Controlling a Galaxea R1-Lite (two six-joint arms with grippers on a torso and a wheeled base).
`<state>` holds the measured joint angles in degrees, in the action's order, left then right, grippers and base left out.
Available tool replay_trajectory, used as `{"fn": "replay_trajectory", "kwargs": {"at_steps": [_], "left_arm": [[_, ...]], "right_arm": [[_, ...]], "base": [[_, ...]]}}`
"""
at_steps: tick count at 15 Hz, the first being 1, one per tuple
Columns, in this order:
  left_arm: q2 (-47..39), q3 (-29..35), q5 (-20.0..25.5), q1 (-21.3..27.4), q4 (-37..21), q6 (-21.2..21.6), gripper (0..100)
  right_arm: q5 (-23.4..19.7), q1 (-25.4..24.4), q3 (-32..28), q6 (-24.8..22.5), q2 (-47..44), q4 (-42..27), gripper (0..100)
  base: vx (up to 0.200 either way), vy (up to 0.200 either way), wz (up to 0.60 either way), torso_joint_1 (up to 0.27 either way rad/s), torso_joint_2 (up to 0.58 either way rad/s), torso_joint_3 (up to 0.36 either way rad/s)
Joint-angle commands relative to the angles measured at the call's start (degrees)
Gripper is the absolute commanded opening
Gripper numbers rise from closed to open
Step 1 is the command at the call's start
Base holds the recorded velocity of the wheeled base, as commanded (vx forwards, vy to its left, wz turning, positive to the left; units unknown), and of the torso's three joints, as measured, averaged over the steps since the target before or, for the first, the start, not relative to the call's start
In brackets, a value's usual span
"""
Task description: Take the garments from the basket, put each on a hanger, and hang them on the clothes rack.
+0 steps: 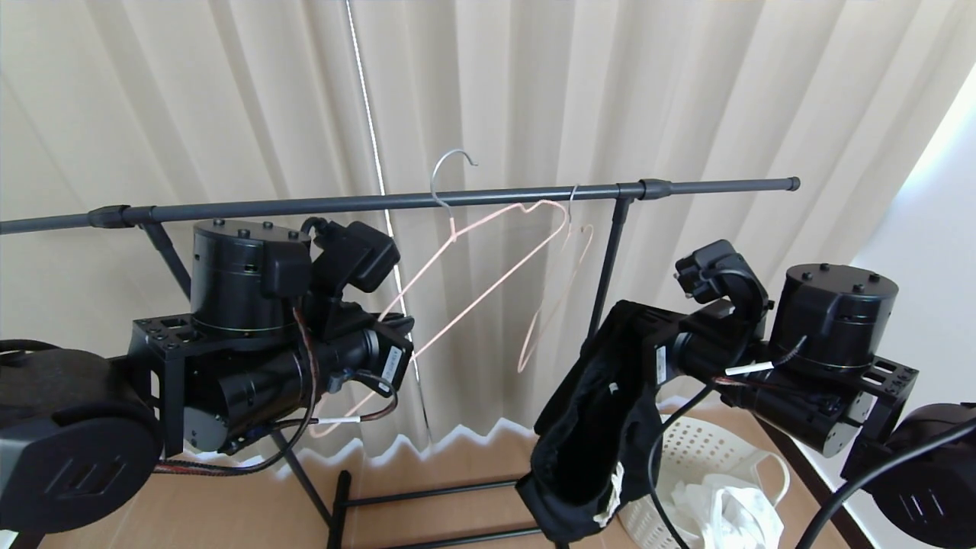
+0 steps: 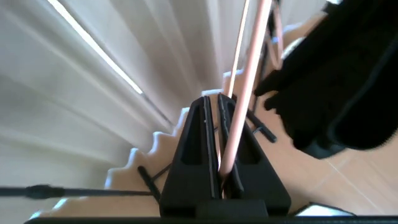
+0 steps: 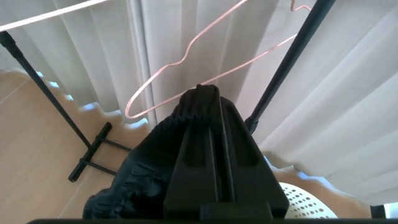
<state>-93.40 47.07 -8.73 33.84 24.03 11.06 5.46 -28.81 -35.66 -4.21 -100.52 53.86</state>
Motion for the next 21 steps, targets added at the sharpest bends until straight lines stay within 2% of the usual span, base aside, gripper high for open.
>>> {"fn": "replay_trajectory", "kwargs": {"at_steps": [1,4,9,11,12,13,14,17,19,21], "left_arm": [[1.6,-1.5,2.8,0.0,0.1,0.1,0],[2.2,-3.4,6.4,-0.4,0.1,2.1,0],[2.3,-4.2,8.4,-0.5,0.2,3.4,0],[2.2,-3.9,8.6,-1.8,0.3,3.4,0],[1.8,-3.8,8.6,-2.7,1.4,3.4,0],[1.8,-4.0,8.7,-3.3,3.0,3.3,0],[1.8,-4.0,8.7,-3.4,3.2,3.3,0],[0.8,-6.8,9.0,-4.3,8.8,3.4,0],[0.2,-8.5,15.8,-6.0,12.9,3.8,0],[0.4,-9.5,17.3,-7.5,13.6,5.9,0]], "right_arm": [[0.3,0.7,-0.2,-0.1,0.1,0.0,0],[1.9,0.9,-1.1,-0.1,-0.2,-0.1,0],[12.9,0.9,-6.9,-0.3,-4.6,-0.2,0],[13.4,1.6,-11.5,-2.1,-5.0,-1.0,0],[13.2,3.2,-16.8,-7.0,-5.1,-3.9,0],[13.1,3.2,-19.2,-8.6,-5.2,-5.3,0],[13.1,3.2,-19.3,-8.6,-5.2,-5.4,0],[13.6,3.3,-18.7,-7.2,-7.8,-4.5,0],[15.0,3.3,-18.6,-7.3,-8.2,-1.0,0],[17.1,3.3,-18.7,-7.3,-8.0,-0.9,0]], "base": [[0.0,0.0,0.0,0.0,0.0,0.0],[0.0,0.0,0.0,0.0,0.0,0.0],[0.0,0.0,0.0,0.0,0.0,0.0],[0.0,0.0,0.0,0.0,0.0,0.0],[0.0,0.0,0.0,0.0,0.0,0.0],[0.0,0.0,0.0,0.0,0.0,0.0],[0.0,0.0,0.0,0.0,0.0,0.0],[0.0,0.0,0.0,0.0,0.0,0.0],[0.0,0.0,0.0,0.0,0.0,0.0],[0.0,0.0,0.0,0.0,0.0,0.0]]}}
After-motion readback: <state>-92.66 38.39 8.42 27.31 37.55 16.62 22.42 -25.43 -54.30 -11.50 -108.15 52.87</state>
